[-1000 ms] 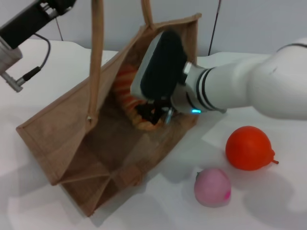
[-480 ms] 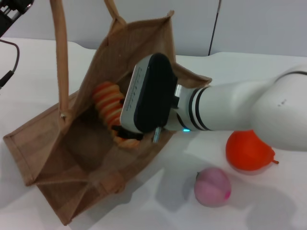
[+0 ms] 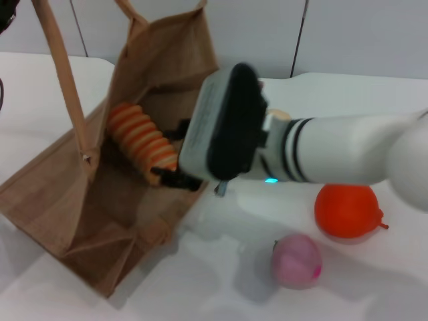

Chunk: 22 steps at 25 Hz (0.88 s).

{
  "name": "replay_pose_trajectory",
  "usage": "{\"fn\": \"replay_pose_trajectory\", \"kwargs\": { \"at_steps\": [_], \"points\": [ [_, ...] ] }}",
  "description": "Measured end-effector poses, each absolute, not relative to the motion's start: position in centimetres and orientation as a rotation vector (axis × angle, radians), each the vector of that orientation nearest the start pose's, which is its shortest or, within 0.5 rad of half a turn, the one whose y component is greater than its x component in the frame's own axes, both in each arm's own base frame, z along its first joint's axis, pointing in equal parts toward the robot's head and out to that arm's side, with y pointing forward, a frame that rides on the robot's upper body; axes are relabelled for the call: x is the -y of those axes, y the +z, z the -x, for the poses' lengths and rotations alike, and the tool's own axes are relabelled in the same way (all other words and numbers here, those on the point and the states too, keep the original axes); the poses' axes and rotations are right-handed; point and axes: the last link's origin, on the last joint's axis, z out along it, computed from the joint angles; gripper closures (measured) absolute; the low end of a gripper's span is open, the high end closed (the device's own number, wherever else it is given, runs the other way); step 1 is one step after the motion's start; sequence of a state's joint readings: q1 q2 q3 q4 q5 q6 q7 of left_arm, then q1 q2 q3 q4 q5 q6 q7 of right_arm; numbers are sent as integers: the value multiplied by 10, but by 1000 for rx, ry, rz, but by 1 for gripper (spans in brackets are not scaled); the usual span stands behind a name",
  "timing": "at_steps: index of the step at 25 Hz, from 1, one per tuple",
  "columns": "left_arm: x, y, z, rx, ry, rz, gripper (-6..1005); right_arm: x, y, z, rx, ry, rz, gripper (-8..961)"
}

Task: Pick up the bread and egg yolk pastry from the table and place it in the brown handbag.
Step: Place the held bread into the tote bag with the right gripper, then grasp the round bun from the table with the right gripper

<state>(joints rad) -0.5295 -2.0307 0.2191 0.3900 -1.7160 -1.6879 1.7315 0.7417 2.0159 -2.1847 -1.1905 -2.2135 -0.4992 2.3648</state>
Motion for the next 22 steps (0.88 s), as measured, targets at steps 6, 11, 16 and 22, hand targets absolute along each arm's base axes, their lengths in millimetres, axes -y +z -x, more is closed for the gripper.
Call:
{"fn": "replay_pose_trajectory", "kwargs": {
  "at_steps": [6,11,16,22],
  "points": [
    [-346,98,285,751,-1579,1718,873,-362,-101,-78,38,110,2657,312],
    [-347,96,289,763,-1546,1698,873,-385,-78,-94,-90,110,2590,311],
    [-349,96,290,769,-1541,1695,873,-412,-74,-113,-193,49,2537,310],
    [-353,94,286,769,-1538,1710,873,-441,-82,-131,-256,-68,2495,309]
  ]
}}
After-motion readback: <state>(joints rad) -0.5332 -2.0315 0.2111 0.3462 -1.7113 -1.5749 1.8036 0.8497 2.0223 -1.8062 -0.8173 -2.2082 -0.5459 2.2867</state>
